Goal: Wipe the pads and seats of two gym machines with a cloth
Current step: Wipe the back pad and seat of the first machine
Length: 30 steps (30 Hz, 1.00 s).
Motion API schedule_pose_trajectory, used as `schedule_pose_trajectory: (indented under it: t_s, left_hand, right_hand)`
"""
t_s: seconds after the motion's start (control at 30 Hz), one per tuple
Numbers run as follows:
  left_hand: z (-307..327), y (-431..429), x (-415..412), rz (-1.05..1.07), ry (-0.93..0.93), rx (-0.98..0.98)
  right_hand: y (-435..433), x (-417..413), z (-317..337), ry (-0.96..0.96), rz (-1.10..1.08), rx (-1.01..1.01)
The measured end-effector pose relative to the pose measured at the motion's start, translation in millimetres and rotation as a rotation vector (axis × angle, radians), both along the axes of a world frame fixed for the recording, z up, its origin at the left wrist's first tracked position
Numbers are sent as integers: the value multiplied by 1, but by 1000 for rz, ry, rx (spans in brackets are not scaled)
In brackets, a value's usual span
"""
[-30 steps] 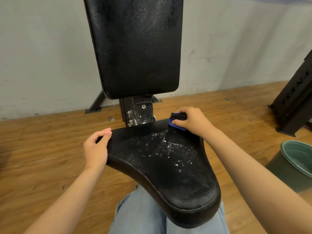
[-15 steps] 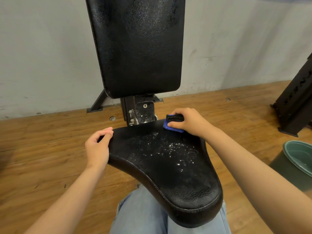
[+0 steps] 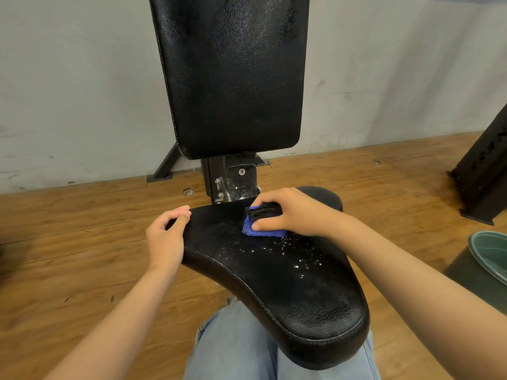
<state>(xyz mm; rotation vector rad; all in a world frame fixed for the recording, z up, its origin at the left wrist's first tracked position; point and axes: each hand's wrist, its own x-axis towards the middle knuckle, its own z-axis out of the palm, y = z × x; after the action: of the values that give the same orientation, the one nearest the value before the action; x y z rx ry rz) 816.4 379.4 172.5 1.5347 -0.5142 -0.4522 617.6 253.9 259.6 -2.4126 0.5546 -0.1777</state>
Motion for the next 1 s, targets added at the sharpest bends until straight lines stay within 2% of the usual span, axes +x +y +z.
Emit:
schedule_pose_trajectory:
  t_s: [0.3, 0.4, 0.57, 0.67, 1.0]
  left_hand:
    - [3, -1, -2, 7, -7, 5]
    - [3, 0, -1, 12, 0, 9]
    - [1, -2, -1, 16, -3, 3]
    - [1, -2, -1, 18, 7, -20]
    - [2, -1, -1, 11, -7, -7]
  right_hand:
    - [-44, 19, -11, 57, -198, -124]
    - [-32, 28, -10, 46, -124, -122]
    - [11, 22, 0, 29, 87, -1]
    - [20, 16, 6, 34, 143, 37]
    - [-17, 50, -2, 91, 0, -100]
